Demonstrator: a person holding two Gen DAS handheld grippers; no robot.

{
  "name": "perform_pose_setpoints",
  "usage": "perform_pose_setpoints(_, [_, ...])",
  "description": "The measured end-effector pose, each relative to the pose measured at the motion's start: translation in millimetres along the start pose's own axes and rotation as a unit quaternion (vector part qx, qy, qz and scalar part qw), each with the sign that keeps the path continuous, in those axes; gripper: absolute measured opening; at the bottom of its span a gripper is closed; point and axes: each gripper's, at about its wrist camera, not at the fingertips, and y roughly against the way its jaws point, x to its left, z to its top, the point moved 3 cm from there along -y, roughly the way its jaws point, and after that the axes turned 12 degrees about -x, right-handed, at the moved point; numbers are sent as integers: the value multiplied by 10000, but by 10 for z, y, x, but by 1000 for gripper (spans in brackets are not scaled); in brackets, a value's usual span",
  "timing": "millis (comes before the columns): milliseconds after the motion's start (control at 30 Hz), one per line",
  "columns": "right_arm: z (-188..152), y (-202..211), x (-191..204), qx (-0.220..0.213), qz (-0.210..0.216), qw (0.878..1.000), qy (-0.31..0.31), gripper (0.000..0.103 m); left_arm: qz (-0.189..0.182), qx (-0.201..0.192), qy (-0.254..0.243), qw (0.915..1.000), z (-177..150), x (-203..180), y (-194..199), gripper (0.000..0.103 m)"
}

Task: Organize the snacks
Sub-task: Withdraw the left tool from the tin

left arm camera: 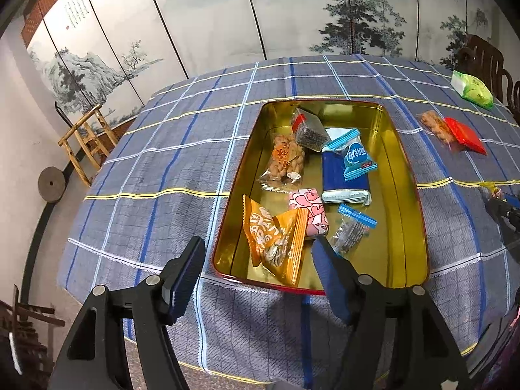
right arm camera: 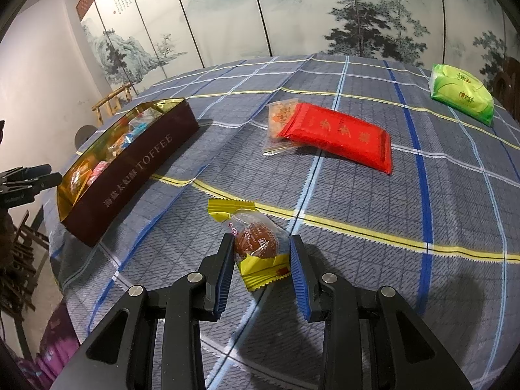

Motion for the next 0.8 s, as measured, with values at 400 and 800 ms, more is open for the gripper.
perform_pose_setpoints(400, [-3, 74, 151, 41, 52, 10000, 11, 35, 90, -74, -51, 9999, -30, 12, 74, 66])
perform_pose_setpoints(800, [19, 92, 240, 79, 72, 9999, 49, 35, 180, -93, -36, 9998, -127, 92, 106, 67])
